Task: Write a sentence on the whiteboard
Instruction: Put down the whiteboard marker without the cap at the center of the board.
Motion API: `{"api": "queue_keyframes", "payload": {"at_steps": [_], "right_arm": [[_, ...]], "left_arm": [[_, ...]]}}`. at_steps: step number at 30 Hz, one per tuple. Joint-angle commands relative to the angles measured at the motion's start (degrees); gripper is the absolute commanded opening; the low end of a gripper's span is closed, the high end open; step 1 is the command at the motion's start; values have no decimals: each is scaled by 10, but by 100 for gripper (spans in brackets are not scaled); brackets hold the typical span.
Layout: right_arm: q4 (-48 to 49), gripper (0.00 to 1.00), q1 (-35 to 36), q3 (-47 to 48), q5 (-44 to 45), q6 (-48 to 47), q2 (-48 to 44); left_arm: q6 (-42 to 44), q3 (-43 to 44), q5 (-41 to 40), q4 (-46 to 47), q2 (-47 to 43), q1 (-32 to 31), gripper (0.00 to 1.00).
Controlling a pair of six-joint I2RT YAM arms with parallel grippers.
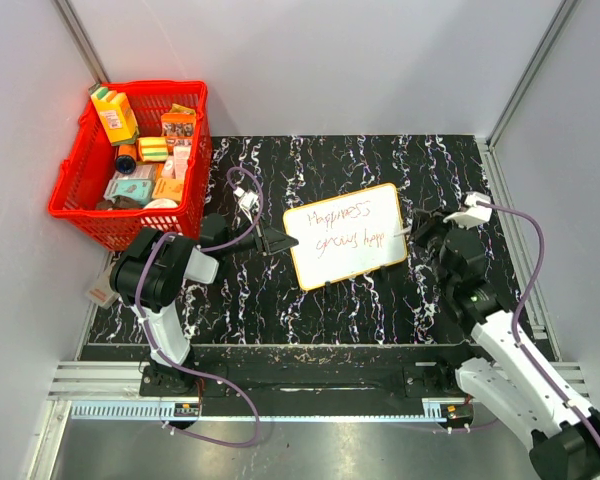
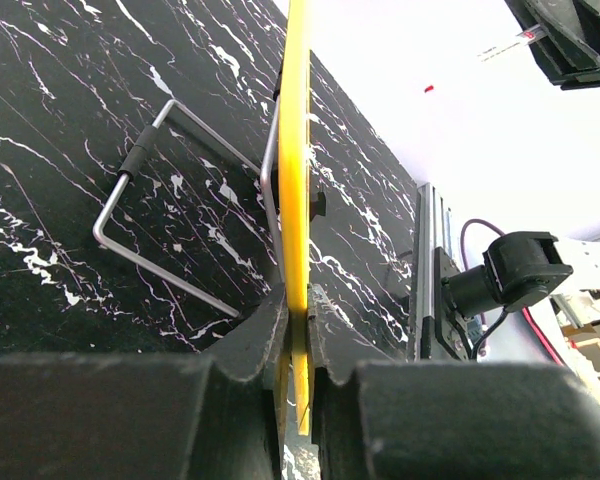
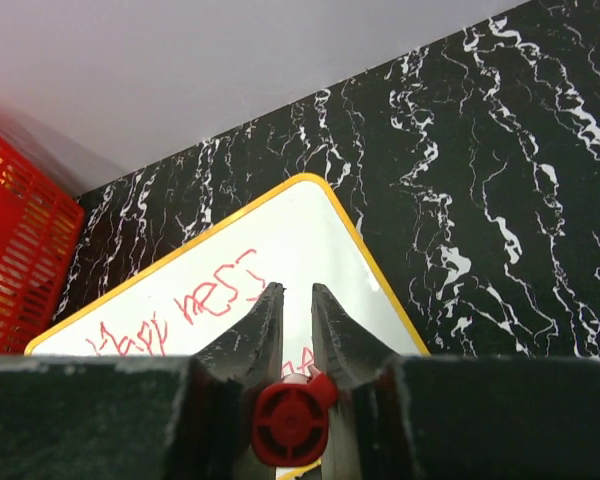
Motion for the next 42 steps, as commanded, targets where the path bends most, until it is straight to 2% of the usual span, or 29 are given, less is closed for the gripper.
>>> {"api": "queue_keyframes", "payload": {"at_steps": [1,5,10,14,16,17,18,20,28,32,35,40,42], "right_arm": [[-53,0,-4,-13,-31,24,-32],[-88,0,-3,-19,-49,38,-55],[-125,0,-3,-24,-73,53,-85],[-151,0,-3,-28,-82,60,-106],[-167,0,-3,-27,-86,61,-115],[-172,0,-3,-26,-92,63,-121],[-179,0,-4,-26,-96,65,-123],[-184,0,-3,-27,-111,74,-130],[-224,0,-3,-47,-161,121,-149],[-252,0,-4,-63,-191,162,-156],[-265,0,-3,-83,-208,202,-152],[-266,3,-3,-129,-219,267,-137],[-261,8,-3,-145,-220,281,-129]], "left_arm": [[39,-5,1,44,-36,-9,14],[62,-9,-11,20,-50,-14,25],[69,-13,-19,14,-58,-15,33],[87,-23,-35,-2,-76,-15,45],[98,-28,-50,-19,-91,-15,55],[103,-31,-59,-20,-96,-16,64],[107,-36,-65,-23,-104,-15,80],[114,-39,-76,-35,-112,-15,99],[122,-77,-107,-55,-173,-15,99],[133,-110,-178,-103,-248,-14,99],[141,-131,-253,-168,-326,-14,99],[156,-110,-388,-400,-455,-15,99],[153,-90,-448,-492,-507,-15,99]]}}
